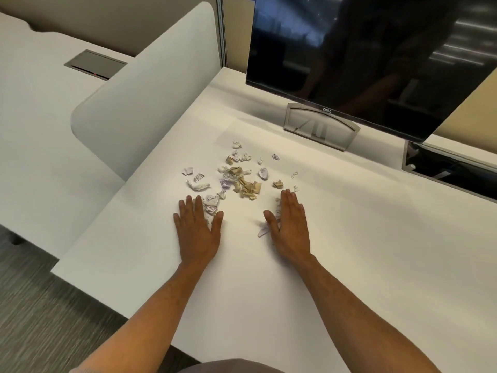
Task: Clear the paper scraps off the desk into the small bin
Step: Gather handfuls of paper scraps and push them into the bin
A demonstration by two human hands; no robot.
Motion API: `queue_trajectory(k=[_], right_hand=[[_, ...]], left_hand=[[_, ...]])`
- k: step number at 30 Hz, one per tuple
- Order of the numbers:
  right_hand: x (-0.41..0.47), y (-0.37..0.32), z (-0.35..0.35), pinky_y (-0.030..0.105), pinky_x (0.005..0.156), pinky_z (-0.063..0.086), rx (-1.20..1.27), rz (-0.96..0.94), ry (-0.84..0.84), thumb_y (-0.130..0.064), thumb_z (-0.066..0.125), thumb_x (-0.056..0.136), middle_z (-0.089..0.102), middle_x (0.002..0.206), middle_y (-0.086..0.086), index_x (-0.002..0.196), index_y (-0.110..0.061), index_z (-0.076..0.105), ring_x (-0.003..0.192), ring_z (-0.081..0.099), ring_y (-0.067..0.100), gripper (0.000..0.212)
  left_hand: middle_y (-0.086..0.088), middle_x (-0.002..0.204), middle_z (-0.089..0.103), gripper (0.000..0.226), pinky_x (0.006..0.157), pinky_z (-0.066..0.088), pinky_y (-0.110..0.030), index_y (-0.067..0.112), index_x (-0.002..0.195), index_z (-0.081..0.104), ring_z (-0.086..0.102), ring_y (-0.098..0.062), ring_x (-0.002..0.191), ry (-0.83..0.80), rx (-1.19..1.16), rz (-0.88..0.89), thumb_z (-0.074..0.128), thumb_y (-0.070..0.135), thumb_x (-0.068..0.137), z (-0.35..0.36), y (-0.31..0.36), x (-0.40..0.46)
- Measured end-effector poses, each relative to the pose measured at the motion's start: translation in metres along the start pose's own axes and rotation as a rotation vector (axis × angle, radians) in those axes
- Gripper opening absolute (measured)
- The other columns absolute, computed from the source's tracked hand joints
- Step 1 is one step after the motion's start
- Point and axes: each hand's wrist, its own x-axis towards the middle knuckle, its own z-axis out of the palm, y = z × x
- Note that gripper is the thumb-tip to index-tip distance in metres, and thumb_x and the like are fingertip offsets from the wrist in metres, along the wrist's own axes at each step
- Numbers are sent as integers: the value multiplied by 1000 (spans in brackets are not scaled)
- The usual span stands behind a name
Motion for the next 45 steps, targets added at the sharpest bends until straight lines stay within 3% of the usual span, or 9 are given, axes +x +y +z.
queue_trajectory(k=[4, 7, 12, 17, 21, 25, 35, 41, 45], right_hand=[[22, 7, -11, 32, 121, 4, 51, 58, 62, -57, 29, 96, 10, 161, -2, 153, -16, 13, 148, 4, 11, 72], [43, 13, -18, 33, 121, 6, 26, 84, 67, -58, 31, 96, 11, 161, 0, 153, -15, 15, 148, 5, 13, 73], [75, 21, -25, 38, 121, 6, -33, 132, 4, -64, 29, 93, 7, 161, 5, 152, -13, 15, 148, 5, 17, 79], [91, 19, -22, 39, 121, -3, -55, 25, -144, -60, 27, 96, 3, 162, 4, 152, -13, 12, 149, 2, 15, 75], [80, 16, -15, 37, 120, -5, -67, -53, -180, -56, 28, 97, 6, 161, 3, 153, -13, 13, 148, 1, 13, 72], [67, 15, -14, 32, 119, -7, -33, -124, -226, -53, 29, 98, 10, 161, 1, 152, -14, 17, 148, 1, 12, 67], [11, 14, -8, 33, 120, -5, -69, -284, -284, -54, 22, 97, 12, 161, -2, 153, -17, 17, 147, 2, 7, 66], [-17, 9, -19, 36, 121, 11, 138, -188, -234, -52, 35, 97, 19, 159, -7, 149, -22, 28, 145, 10, 2, 61], [-23, 11, -39, 32, 115, 22, 50, -61, -115, -68, 51, 80, 24, 157, -7, 146, -27, 34, 143, 21, 13, 79]], left_hand=[[-7, 159, 21, 75, 121, 2, -38, 12, 150, 27, 6, -21, 149, -103, -62, 148, 26, 60, 92, 3, 9, 9], [-5, 157, 28, 66, 121, 7, -38, 14, 145, 38, 12, -18, 148, -47, -139, 277, 29, 55, 95, -1, 14, 16], [-9, 156, 28, 61, 119, 12, -42, 15, 141, 44, 15, -24, 147, 98, -170, 138, 38, 53, 93, -13, 3, 58], [-11, 159, 18, 64, 119, 7, -46, 17, 147, 34, 9, -27, 148, -22, -125, 67, 39, 54, 96, -19, -8, 100], [-4, 156, 31, 77, 119, 5, -43, 19, 146, 37, 14, -21, 148, -166, -147, 121, 19, 69, 89, -16, -10, 108], [0, 153, 36, 75, 119, 3, -33, 22, 143, 42, 16, -13, 147, -257, -237, 224, 18, 68, 89, -14, -2, 90], [15, 147, 32, 43, 113, -3, -10, 21, 146, 37, 15, 4, 141, -430, -349, 384, 31, 31, 104, -16, 18, 22], [18, 143, 40, 43, 117, 22, -27, 29, 139, 48, 29, -1, 139, -404, -569, 210, 46, 40, 97, -37, 23, 0], [7, 149, 36, 79, 110, 34, -36, 35, 145, 34, 36, -14, 136, -361, -238, 242, 63, 61, 77, -58, 1, 10]])
